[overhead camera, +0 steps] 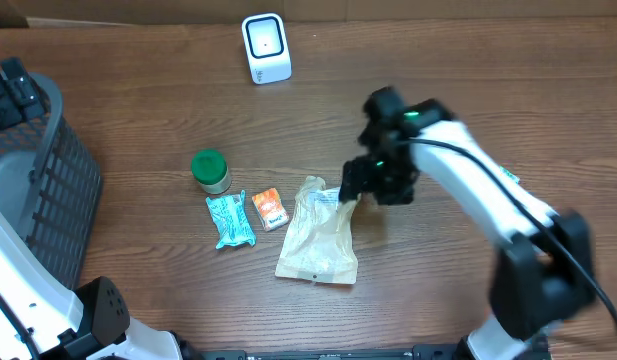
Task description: Scan the item barcode
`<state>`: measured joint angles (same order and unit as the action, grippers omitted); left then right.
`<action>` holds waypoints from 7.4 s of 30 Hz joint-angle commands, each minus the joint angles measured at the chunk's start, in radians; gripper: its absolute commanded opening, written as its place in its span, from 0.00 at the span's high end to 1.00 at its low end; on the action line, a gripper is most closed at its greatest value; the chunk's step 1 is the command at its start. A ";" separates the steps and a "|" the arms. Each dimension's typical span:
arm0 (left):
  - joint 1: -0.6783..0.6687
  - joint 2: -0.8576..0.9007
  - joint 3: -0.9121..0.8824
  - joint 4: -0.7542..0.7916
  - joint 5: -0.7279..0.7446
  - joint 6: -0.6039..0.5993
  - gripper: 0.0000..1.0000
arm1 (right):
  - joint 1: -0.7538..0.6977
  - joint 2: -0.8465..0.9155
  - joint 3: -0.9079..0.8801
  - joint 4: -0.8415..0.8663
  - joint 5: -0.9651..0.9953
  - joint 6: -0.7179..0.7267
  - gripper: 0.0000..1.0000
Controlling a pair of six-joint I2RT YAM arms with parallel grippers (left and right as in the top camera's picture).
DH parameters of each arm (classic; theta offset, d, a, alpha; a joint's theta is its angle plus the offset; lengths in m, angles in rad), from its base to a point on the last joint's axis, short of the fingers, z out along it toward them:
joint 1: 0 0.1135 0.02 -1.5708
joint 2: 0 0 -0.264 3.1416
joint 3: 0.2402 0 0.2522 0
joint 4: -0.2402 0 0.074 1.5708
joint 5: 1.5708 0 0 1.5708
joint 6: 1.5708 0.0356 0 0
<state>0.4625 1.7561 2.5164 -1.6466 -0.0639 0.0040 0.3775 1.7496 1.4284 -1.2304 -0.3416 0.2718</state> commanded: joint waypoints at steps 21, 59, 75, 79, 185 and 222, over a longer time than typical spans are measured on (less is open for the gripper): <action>-0.003 -0.011 0.018 0.001 0.005 0.016 0.01 | -0.026 -0.078 -0.584 0.748 -0.333 0.259 0.32; -0.005 -0.011 0.018 0.001 0.005 0.016 0.01 | 0.124 -0.070 0.038 -0.243 0.916 0.359 0.96; -0.005 -0.011 0.018 0.001 0.005 0.016 0.00 | 0.148 0.330 0.038 -0.335 1.043 0.410 0.96; -0.005 -0.011 0.018 0.001 0.005 0.016 0.01 | 0.199 0.332 0.038 -0.309 1.026 0.414 0.96; -0.005 -0.011 0.018 0.001 0.005 0.016 0.01 | -0.322 0.042 -0.375 0.390 -0.357 -0.320 0.96; -0.005 -0.011 0.018 0.001 0.005 0.016 0.00 | 0.001 0.065 -0.082 0.204 0.154 0.157 0.96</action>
<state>0.4618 1.7561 2.5164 -1.6466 -0.0639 0.0040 0.3847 1.8080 1.3460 -1.0325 -0.1913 0.4255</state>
